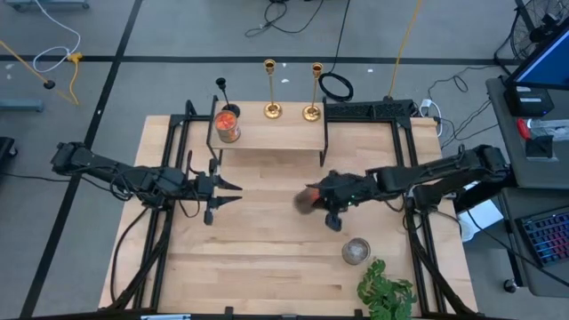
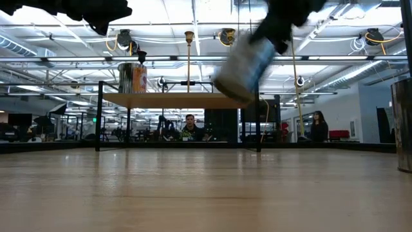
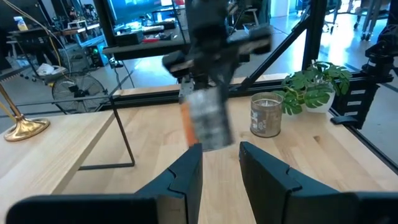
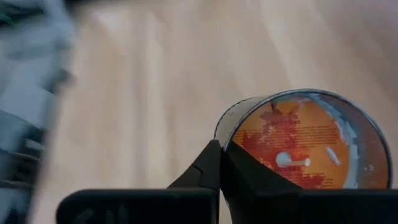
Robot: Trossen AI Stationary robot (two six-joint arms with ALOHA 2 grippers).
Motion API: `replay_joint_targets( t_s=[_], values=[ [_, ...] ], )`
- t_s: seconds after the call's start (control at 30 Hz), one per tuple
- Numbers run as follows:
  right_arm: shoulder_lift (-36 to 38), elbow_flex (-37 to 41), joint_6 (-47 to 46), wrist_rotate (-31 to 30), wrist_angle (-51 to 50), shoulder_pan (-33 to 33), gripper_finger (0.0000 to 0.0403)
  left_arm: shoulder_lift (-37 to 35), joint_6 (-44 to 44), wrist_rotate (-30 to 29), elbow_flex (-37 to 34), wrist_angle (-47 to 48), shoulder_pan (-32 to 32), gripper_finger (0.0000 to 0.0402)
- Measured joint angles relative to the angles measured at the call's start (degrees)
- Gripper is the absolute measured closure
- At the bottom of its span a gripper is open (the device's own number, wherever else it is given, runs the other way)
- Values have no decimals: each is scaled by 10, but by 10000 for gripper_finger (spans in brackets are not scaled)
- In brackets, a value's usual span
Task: Pick & Place candle stick holders
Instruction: Put the top silver scented candle on the shelf
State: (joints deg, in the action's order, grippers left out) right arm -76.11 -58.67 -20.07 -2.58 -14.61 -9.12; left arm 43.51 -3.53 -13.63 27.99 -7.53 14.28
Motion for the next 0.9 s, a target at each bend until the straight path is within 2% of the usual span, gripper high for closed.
replay_joint_targets(
  t_s=[0.07,0.13,0.2,0.3,0.47,0.53,0.9],
  values=[
    [-7,-1,29,14,85,-12,402,0,1,0,0,0,0,289],
    [-7,-16,60,16,103,-18,402,0,6,0,0,-1,0,289],
    [-15,-56,98,9,82,-13,402,0,7,0,0,-2,0,289],
    [-34,-121,138,-38,4,-2,402,0,7,0,0,-4,0,289],
    [-97,-251,198,-35,-101,44,402,0,9,0,0,-7,0,289],
    [-120,-288,214,-31,-112,69,402,0,9,0,0,-7,0,289],
    [-209,-337,278,-33,-86,213,403,0,5,0,0,-4,0,289]
  ],
)
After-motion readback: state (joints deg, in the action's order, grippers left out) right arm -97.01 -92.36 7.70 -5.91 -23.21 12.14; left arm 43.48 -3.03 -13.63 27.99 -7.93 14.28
